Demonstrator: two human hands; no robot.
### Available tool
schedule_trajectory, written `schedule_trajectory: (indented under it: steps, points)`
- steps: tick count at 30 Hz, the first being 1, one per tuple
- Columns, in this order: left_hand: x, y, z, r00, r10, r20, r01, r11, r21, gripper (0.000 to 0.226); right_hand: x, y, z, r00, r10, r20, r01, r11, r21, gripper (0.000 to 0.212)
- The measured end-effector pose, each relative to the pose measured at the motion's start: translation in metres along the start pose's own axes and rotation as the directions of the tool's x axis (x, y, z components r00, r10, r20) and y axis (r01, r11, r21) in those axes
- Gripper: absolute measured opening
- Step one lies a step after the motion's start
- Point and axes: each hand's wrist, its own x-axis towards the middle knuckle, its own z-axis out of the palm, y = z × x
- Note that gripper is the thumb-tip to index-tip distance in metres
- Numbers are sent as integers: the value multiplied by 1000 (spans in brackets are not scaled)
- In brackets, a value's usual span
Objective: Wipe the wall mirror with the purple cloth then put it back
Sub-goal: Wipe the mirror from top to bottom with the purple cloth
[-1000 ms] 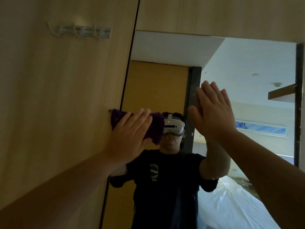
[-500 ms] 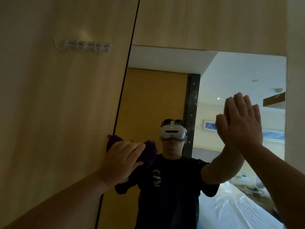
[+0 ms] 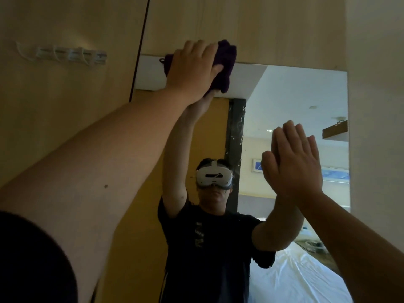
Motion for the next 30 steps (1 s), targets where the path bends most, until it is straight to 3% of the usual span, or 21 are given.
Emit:
schedule_trajectory:
  steps: [3,8,12,15,21,26,30]
  points:
    - [2,0,17,992,30,126,-31,1000,6,59,1,1,1,1000,-8,-7,8,1000,3,62]
    - [-28,1,22,982,93,166,-99,995,25,63,2,2,0,1000,-24,-19,25,1000,20,58]
    - [-94,18,17,978,107,178,-108,994,-9,63,2,4,2,1000,-24,-20,25,998,52,59]
    - [-170,40,17,950,208,232,-214,977,-3,64,1,4,2,999,-15,-29,17,997,69,59]
    - [-258,59,15,951,224,211,-232,973,15,63,-4,6,-3,1000,-25,-17,27,991,128,51]
    - [-296,65,15,938,250,242,-262,965,19,64,-20,33,-9,999,16,-27,-14,995,96,57]
    - [-309,63,15,939,290,183,-293,956,-11,59,-25,48,-12,997,73,10,-74,997,33,66]
